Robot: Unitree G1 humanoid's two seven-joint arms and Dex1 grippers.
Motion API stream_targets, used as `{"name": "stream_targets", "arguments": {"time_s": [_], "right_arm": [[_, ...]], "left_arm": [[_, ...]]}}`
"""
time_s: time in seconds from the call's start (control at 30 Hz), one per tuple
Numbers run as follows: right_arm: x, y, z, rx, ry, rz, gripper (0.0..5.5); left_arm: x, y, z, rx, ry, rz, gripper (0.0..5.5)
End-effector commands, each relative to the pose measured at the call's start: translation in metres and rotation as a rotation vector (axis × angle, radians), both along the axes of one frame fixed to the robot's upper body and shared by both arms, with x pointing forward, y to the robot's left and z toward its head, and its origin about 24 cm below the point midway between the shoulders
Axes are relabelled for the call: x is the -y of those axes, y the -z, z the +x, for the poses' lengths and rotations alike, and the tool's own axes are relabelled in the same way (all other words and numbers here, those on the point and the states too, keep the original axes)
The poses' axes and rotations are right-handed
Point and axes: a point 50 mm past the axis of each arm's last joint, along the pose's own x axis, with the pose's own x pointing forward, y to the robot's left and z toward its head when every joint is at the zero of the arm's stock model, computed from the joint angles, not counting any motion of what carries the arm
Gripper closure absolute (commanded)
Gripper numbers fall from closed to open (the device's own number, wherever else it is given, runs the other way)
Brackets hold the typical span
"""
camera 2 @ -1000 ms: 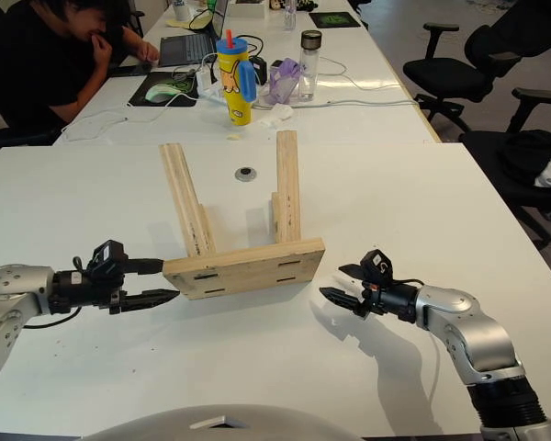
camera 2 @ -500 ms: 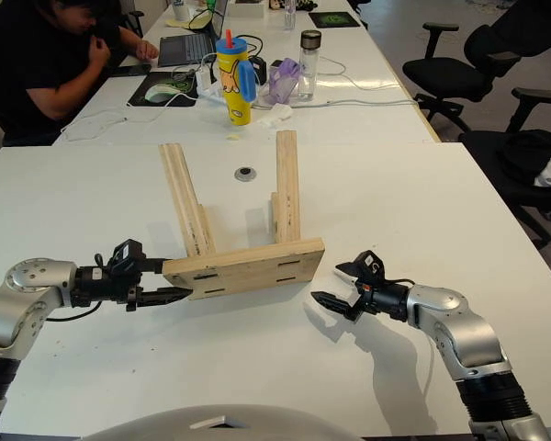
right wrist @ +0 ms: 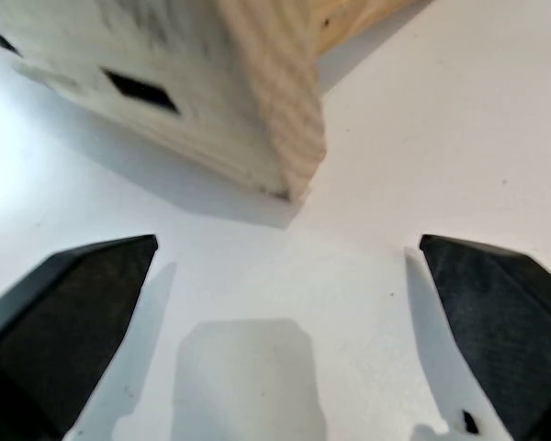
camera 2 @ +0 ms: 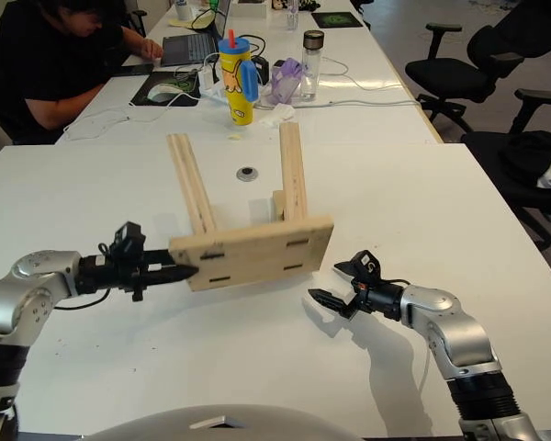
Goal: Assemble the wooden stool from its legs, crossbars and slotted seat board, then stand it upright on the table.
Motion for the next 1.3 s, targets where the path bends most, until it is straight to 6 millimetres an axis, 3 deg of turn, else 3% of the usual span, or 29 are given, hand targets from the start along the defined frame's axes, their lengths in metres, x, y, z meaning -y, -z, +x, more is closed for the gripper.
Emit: {"name": "stream_targets", "arguments": {"time_s": [0.03, 0.17, 0.3, 0.43, 0.53, 0.63, 0.67, 0.8, 1.03, 1.13, 1.3], "right_arm": [[0.003, 0.003, 0.000, 0.005, 0.043, -0.012, 0.10], [0.000, 0.004, 0.000, 0.006, 0.044, -0.007, 0.10], [-0.002, 0.003, 0.001, 0.010, 0.050, 0.001, 0.10], [-0.006, 0.004, 0.002, 0.011, 0.056, 0.016, 0.10], [-0.009, 0.006, 0.002, 0.011, 0.060, 0.022, 0.10], [-0.014, 0.007, 0.005, 0.015, 0.050, 0.019, 0.10], [-0.016, 0.006, 0.007, 0.018, 0.046, 0.020, 0.10], [-0.018, 0.006, 0.009, 0.021, 0.040, 0.026, 0.10], [-0.025, 0.012, 0.004, -0.002, 0.021, 0.031, 0.10], [-0.028, 0.014, 0.001, -0.009, 0.013, 0.032, 0.10], [-0.027, 0.013, -0.001, -0.009, 0.025, 0.038, 0.10]], "left_arm": [[-0.003, -0.072, 0.032, -0.020, -0.182, -0.584, 3.99], [-0.017, -0.091, 0.055, -0.080, -0.420, -0.849, 4.17], [-0.032, -0.074, 0.072, -0.185, -0.695, -0.915, 4.19], [-0.063, -0.055, 0.092, -0.273, -1.036, -1.011, 4.19], [-0.076, -0.052, 0.108, -0.304, -1.189, -1.054, 4.19], [-0.081, -0.036, 0.116, -0.344, -1.294, -1.026, 4.19], [-0.081, -0.031, 0.116, -0.339, -1.292, -1.020, 3.82], [-0.084, -0.020, 0.112, -0.313, -1.275, -1.123, 3.27], [-0.085, -0.038, 0.093, -0.168, -1.090, -1.412, 2.23], [-0.075, -0.034, 0.076, -0.162, -0.998, -1.392, 1.78], [-0.048, -0.004, 0.035, -0.214, -0.905, -1.076, 1.78]]}}
